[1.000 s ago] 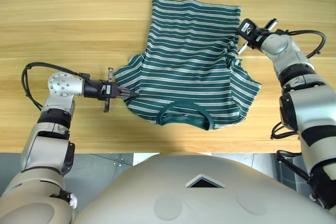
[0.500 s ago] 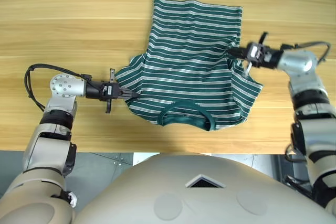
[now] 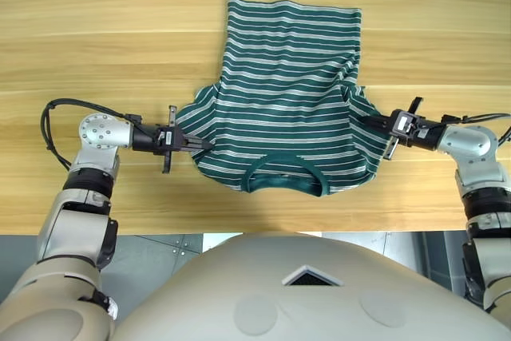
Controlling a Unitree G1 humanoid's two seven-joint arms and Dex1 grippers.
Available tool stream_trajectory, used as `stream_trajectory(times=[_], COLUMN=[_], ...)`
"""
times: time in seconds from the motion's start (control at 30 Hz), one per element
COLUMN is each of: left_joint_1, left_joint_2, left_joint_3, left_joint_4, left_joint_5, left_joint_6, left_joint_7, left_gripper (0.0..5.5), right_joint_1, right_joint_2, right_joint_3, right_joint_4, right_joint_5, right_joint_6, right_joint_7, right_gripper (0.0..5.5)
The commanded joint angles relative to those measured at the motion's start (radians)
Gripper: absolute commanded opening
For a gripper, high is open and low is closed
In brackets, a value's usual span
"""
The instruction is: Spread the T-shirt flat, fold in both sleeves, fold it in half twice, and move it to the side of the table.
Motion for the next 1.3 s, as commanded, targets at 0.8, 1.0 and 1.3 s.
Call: stream_trajectory(times=[0.8,1.0,1.3], left_joint_1=[0.013,0.045,0.032], left_joint_2=[0.052,0.138,0.137], left_joint_3=[0.156,0.251,0.160], left_joint_4=[-0.256,-0.310,-0.157], left_joint_5=[-0.293,-0.291,0.320], left_joint_6=[0.177,0.187,-0.066], left_joint_7=[-0.115,-0.103,0.386], left_gripper=[0.03,0.17,1.37], right_joint_1=[0.189,0.187,0.195], right_joint_2=[-0.048,-0.038,-0.033], right_joint_3=[-0.227,-0.248,-0.254], right_joint_4=[-0.170,-0.180,-0.188], right_joint_5=[0.326,0.337,0.343], right_joint_6=[-0.025,-0.021,-0.017], right_joint_7=[0.092,0.088,0.101], right_gripper=[0.01,0.00,0.00])
